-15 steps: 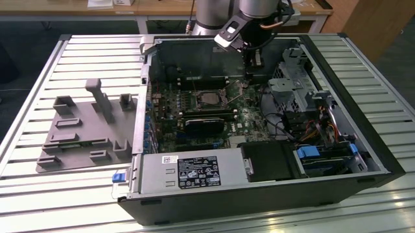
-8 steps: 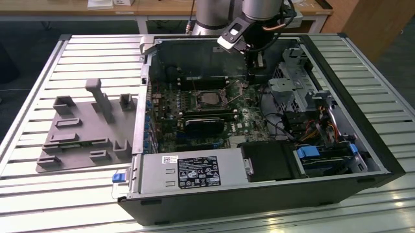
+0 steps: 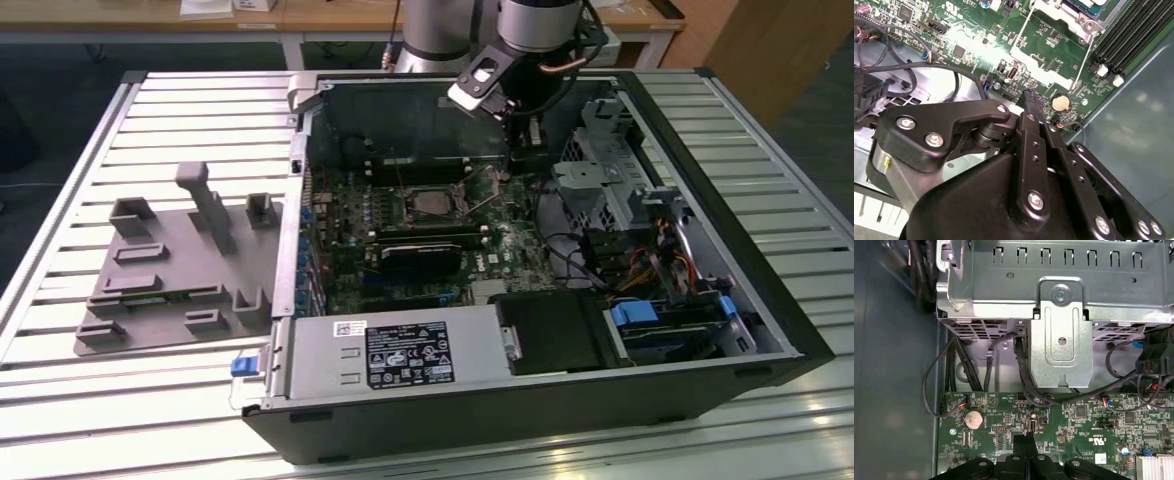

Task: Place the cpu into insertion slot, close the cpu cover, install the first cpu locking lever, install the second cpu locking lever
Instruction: 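Close the cpu cover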

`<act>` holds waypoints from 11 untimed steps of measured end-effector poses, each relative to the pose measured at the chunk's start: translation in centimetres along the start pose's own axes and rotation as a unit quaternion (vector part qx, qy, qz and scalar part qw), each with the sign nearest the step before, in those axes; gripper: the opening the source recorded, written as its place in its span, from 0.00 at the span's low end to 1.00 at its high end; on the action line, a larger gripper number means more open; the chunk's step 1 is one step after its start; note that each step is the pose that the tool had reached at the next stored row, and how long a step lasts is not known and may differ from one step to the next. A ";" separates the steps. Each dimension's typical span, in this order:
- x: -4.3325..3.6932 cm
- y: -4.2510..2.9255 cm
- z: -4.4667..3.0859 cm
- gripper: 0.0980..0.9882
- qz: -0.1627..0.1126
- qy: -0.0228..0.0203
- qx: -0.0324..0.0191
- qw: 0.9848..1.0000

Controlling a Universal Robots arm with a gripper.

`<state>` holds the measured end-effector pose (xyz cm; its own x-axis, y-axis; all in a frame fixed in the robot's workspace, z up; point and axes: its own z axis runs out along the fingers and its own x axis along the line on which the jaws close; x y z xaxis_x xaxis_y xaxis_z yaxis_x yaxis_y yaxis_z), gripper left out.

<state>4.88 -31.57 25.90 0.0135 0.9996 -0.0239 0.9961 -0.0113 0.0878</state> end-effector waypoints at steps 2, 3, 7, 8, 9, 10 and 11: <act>0.01 0.03 0.20 0.00 0.000 0.000 0.000 1.000; 0.01 0.04 0.31 0.00 0.000 0.000 0.000 1.000; 0.02 0.09 0.75 0.00 0.000 0.000 0.001 1.000; 0.02 0.10 0.87 0.00 0.000 0.000 0.001 1.000; 0.02 0.10 0.98 0.00 0.000 0.000 0.001 1.000; 0.03 0.11 1.08 0.00 0.000 0.000 0.002 1.000; 0.03 0.11 1.17 0.00 0.000 -0.001 0.002 1.000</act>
<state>5.09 -31.57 24.74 0.0141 0.9996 -0.0251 0.9964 -0.0119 0.0843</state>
